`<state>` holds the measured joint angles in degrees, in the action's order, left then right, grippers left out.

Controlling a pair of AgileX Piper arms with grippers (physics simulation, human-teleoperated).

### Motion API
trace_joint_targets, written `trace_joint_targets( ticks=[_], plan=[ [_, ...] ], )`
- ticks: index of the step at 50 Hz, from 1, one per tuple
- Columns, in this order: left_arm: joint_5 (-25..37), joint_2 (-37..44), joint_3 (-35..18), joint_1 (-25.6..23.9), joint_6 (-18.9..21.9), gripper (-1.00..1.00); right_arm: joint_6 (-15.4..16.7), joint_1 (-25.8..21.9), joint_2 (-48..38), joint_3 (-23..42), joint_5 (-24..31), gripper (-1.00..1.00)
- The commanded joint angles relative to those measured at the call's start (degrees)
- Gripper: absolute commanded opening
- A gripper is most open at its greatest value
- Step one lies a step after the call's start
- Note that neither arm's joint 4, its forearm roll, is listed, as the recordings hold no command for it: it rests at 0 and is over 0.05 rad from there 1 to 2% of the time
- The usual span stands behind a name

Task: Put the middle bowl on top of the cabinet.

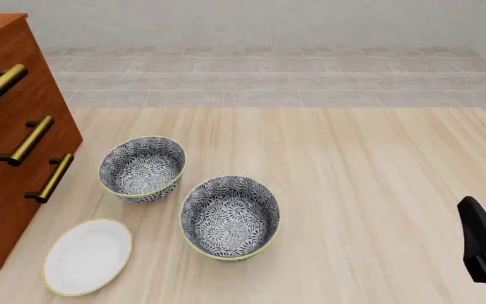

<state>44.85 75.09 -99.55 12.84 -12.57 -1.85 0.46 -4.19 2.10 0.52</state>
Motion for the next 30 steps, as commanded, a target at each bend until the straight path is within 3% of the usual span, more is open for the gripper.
trace_joint_targets(
  ticks=[1, 30],
  plan=[
    [0.3, -1.7, 0.8, 2.5, -1.0, -1.0, 0.0, -0.2, 0.4, 0.2, 0.6, 1.0],
    [0.8, -1.0, 1.7, 8.7, -3.3, -1.0, 0.1, -0.5, 0.5, 0.5, 1.1, 1.0]
  ],
)
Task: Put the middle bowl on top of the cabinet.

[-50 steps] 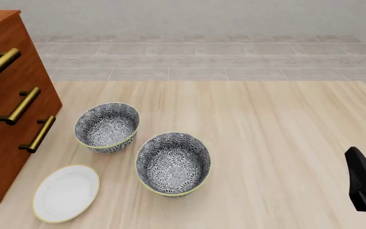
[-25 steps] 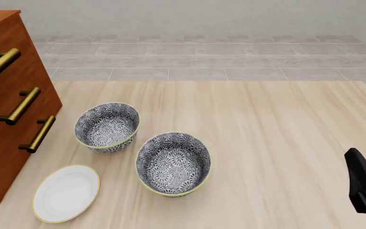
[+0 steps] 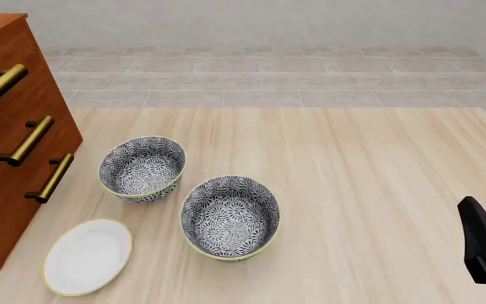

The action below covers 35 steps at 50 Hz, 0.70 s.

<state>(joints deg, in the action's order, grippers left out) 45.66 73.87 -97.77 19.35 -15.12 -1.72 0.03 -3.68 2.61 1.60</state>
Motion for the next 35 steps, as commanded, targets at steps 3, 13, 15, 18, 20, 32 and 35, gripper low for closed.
trace_joint_targets(
  ticks=[3, 13, 15, 18, 20, 32, 35],
  plan=[
    [-0.2, 0.4, 0.1, 2.6, -1.1, -1.0, 0.0, -0.1, 0.3, 0.0, 0.4, 1.0],
    [0.0, 0.0, 0.8, 4.6, -1.9, -1.0, 0.0, -0.2, 0.5, -0.1, 0.6, 1.0],
    [0.2, 0.0, 0.7, 4.9, -1.8, -1.0, 0.0, -0.3, 0.6, -0.1, 0.6, 1.0],
    [0.3, 0.0, 0.4, 5.4, -1.9, -1.0, 0.0, -0.1, 0.2, -0.1, 0.2, 1.0],
    [0.2, 0.0, 0.5, 5.5, -2.1, -1.0, 0.0, -0.2, 0.1, 0.0, 0.2, 1.0],
    [0.9, 1.0, -0.4, 6.6, -2.1, -1.0, 0.0, -0.4, -0.7, -0.1, -0.6, 1.0],
    [0.9, 1.2, -0.4, 6.9, -2.3, -1.0, 0.0, -0.3, -1.2, -0.2, -1.2, 1.0]
  ],
)
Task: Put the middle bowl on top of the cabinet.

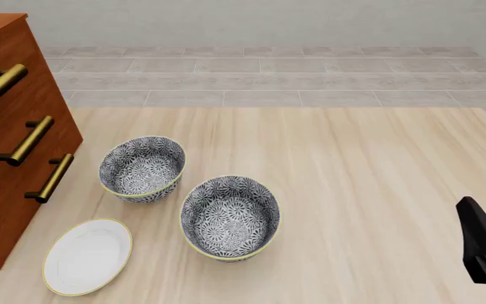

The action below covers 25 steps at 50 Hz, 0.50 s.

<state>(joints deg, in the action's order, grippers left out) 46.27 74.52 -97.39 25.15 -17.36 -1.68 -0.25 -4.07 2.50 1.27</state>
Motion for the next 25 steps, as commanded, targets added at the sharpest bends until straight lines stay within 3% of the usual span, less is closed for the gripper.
trace_joint_targets(
  ticks=[1, 25],
  plan=[
    [0.3, 0.6, -0.8, 1.2, -0.1, -1.0, 0.0, 0.0, -0.9, -0.1, -1.0, 1.0],
    [-2.9, 0.6, 4.7, 5.0, -1.5, -1.0, 0.0, -0.3, -0.9, -0.2, -1.0, 1.0]
  ],
)
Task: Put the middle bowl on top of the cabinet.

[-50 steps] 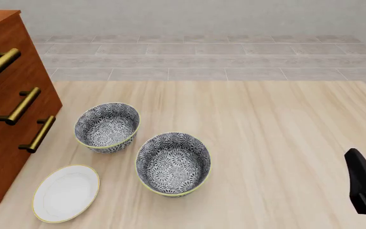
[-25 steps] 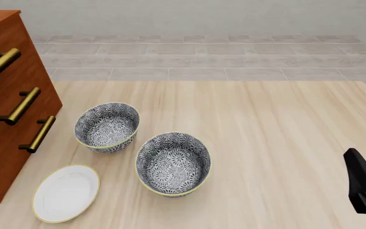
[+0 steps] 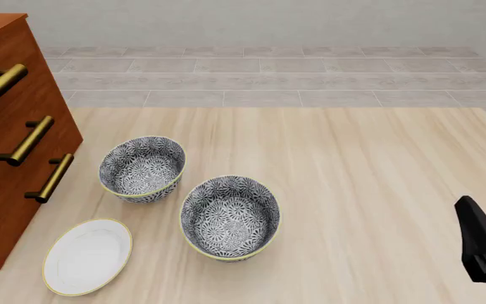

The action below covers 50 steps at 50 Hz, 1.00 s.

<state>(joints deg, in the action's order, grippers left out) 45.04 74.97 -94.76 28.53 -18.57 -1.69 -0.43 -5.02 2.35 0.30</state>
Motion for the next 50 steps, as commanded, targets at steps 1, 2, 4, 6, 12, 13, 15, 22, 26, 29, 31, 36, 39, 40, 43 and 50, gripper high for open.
trace_joint_targets(
  ticks=[1, 2, 4, 6, 12, 13, 15, 22, 26, 29, 31, 36, 39, 40, 43, 50],
  plan=[
    [-1.8, 0.2, 2.2, 1.6, -0.3, -1.0, 0.0, -0.1, -0.1, -0.1, -0.1, 1.0],
    [-1.9, 0.3, 2.3, 1.6, -0.3, -1.0, 0.0, -0.1, -0.2, -0.1, -0.2, 1.0],
    [-1.8, 0.4, 2.3, 1.8, -0.2, -1.0, 0.0, -0.2, -0.1, 0.0, 0.0, 1.0],
    [-1.8, 0.4, 2.4, 1.8, -0.3, -1.0, 0.0, -0.2, -0.1, 0.0, -0.1, 1.0],
    [-1.9, 0.2, 3.0, 2.5, -0.7, -1.0, 0.0, -0.2, 0.1, -0.1, 0.2, 1.0],
    [-1.9, 0.2, 3.0, 2.6, -0.7, -1.0, 0.0, -0.2, 0.2, -0.1, 0.3, 1.0],
    [-2.1, 0.2, 3.2, 2.6, -0.8, -1.0, 0.0, -0.2, 0.5, -0.1, 0.5, 1.0],
    [-2.5, 1.1, 4.0, 2.9, -1.2, -1.0, 0.0, -0.1, 1.1, -0.1, 1.2, 1.0],
    [-2.8, 1.2, 4.5, 3.1, -2.0, -1.0, 0.0, -0.2, 1.2, -0.1, 1.3, 1.0],
    [-3.1, 1.2, 5.0, 3.2, -2.8, -1.0, 0.0, -0.1, 1.1, -0.2, 1.2, 1.0],
    [-3.0, 1.0, 5.2, 3.5, -3.1, -1.0, 0.0, -0.1, 1.1, -0.1, 1.2, 1.0],
    [-3.4, 0.7, 6.0, 4.0, -4.0, -1.0, 0.0, -0.2, 1.2, -0.1, 1.3, 1.0],
    [-3.7, 0.3, 6.7, 4.5, -4.8, -1.0, 0.0, -0.2, 1.1, -0.2, 1.2, 1.0],
    [-3.7, 0.1, 6.8, 4.7, -5.0, -1.0, 0.0, -0.2, 1.1, -0.2, 1.2, 1.0],
    [-3.9, -0.5, 7.5, 5.3, -5.9, -1.0, 0.0, -0.2, 1.2, -0.1, 1.3, 1.0],
    [-4.3, -1.5, 9.0, 6.6, -6.8, -1.0, 0.1, -0.3, 1.3, 0.0, 1.5, 1.0]
  ],
)
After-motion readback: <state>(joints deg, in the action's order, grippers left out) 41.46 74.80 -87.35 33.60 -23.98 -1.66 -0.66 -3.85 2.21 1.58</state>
